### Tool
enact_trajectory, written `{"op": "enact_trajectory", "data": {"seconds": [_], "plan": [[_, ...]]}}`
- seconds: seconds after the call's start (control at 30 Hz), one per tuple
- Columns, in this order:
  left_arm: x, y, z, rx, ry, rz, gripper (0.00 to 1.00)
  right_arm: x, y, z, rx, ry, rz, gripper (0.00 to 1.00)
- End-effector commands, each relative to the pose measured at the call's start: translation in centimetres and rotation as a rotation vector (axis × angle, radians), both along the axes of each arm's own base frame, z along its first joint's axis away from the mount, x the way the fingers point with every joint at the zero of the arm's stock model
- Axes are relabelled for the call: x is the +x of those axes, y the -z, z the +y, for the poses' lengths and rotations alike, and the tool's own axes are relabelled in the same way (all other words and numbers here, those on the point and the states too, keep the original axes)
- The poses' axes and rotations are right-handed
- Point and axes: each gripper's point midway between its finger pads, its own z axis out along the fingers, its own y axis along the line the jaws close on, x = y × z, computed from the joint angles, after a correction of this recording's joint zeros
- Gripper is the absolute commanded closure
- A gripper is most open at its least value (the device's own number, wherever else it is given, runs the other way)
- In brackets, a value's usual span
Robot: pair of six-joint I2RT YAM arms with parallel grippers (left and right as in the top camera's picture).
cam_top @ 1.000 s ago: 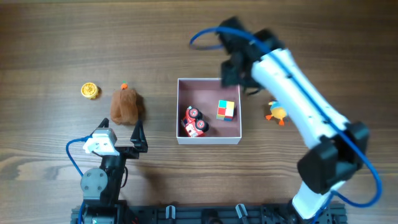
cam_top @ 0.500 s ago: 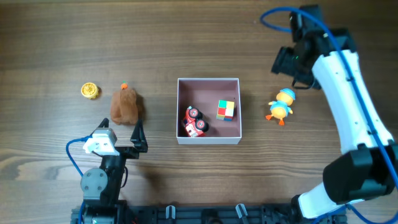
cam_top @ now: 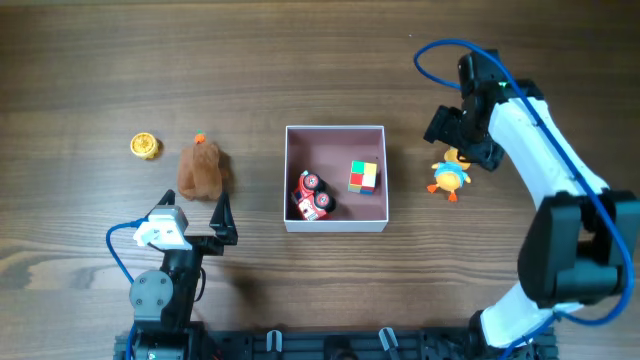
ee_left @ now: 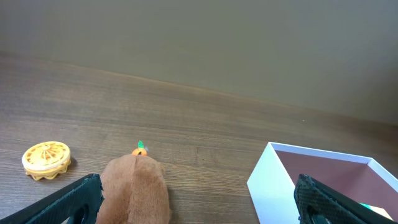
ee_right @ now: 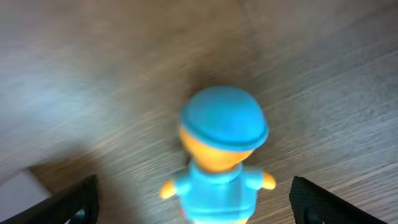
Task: Pack container
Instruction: 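Lower the right gripper onto the blue-hat duck and grasp it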
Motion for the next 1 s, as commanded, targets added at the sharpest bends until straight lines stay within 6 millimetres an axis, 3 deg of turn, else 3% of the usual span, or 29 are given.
{"op": "enact_trajectory", "data": {"seconds": [0.0,0.3,0.5,0.63,0.73,0.93,0.97], "plan": [[0.0,0.3,-0.1,0.007,0.012,0.003,0.0,-0.7,2.3,-0.3,0.016,0.034,0.063,0.05],[0.0,0.3,-0.1,0.007,0.012,0.003,0.0,-0.9,4.0,0.3,0.048,0.034,0.108,0.05],[0.0,0.3,-0.1,0.007,0.012,0.003,0.0,-2.2,5.9,0.3,0.049,0.035,0.128,0.06],[0.0,0.3,-0.2,0.007,0.012,0.003,0.0,-2.2,6.0,0.3,0.049,0.035,0.127,0.11],[0.0,0.3,-0.2,0.007,0.012,0.003,0.0,-2.1,6.0,0.3,0.05,0.035,0.124,0.19],[0.0,0.3,-0.1,0.007,0.012,0.003,0.0,-2.1,6.0,0.2,0.048,0.035,0.121,0.48],[0.0,0.3,-0.2,0.007,0.012,0.003,0.0,-2.0,6.0,0.2,0.046,0.035,0.12,0.59]]}}
